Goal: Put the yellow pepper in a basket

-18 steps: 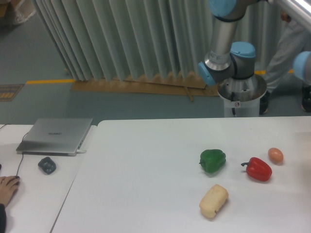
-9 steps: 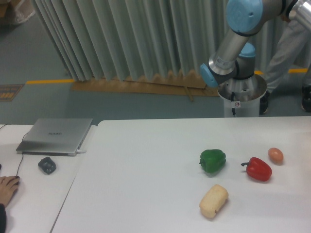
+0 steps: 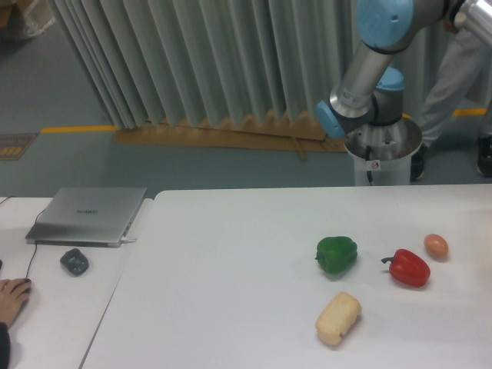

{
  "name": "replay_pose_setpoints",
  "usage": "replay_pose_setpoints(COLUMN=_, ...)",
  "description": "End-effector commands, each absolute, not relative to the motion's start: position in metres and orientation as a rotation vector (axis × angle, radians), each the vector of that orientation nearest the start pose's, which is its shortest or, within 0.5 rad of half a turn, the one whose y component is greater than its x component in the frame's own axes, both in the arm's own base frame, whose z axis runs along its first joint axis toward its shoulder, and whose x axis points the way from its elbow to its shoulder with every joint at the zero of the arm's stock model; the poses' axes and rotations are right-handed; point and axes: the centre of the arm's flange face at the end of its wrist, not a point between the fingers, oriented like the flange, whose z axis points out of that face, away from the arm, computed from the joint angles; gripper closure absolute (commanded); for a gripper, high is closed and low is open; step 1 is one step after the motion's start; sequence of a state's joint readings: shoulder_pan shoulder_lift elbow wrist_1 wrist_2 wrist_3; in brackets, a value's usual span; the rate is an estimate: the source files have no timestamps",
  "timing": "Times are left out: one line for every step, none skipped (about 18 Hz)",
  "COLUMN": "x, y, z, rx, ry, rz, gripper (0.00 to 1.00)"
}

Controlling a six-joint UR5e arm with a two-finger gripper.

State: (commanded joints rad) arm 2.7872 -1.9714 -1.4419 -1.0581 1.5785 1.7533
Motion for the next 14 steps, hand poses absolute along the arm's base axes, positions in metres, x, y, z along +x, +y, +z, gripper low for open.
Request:
replay_pose_setpoints(x=-0.567, y=0.353, z=0.380, rx=-2.989, ry=0.830, rz=0.338, gripper=0.00)
replay_pose_setpoints(x=-0.556, y=0.354, z=0.384, rx=-2.962, ry=0.837, rz=0.293, gripper=0.00)
replay_pose_setpoints(x=-0.543, y=0.355, z=0.393, rx=-2.944, ry=0.849, rz=0.263, gripper=0.00)
replay_pose_setpoints(x=-0.521, y=0.359, z=0.408, rx=-2.934, ry=0.889, rz=0.223, gripper=0.00)
replay_pose_setpoints(x=-0.499, y=0.372, z=0.412, rx=-2.926, ry=0.951, rz=0.162, gripper=0.00)
replay_pose_setpoints(x=-0.486, y=0.376, z=0.421, rx=-2.920, ry=0.997, rz=0.144, gripper=0.00)
replay_pose_setpoints(x=-0.478, y=0.378, z=0.423, rx=-2.927, ry=1.053, rz=0.106, gripper=0.00)
replay_pose_setpoints(x=-0.472, y=0.381, z=0.423, rx=-2.939, ry=1.112, rz=0.076, gripper=0.00)
replay_pose_setpoints(x=-0.466, y=0.386, z=0.423, rx=-2.945, ry=1.163, rz=0.055, gripper=0.00)
replay_pose_setpoints(x=-0.460, y=0.392, z=0.425, rx=-2.941, ry=1.206, rz=0.062, gripper=0.00)
replay_pose_setpoints(x=-0.459, y=0.395, z=0.425, rx=-2.936, ry=1.212, rz=0.067, gripper=0.00)
replay_pose_setpoints(x=-0.459, y=0.398, z=0.425, rx=-2.939, ry=1.208, rz=0.070, gripper=0.00)
replay_pose_setpoints(x=-0.457, y=0.401, z=0.427, rx=-2.937, ry=1.212, rz=0.075, gripper=0.00)
replay_pose_setpoints(x=-0.457, y=0.401, z=0.427, rx=-2.935, ry=1.217, rz=0.078, gripper=0.00)
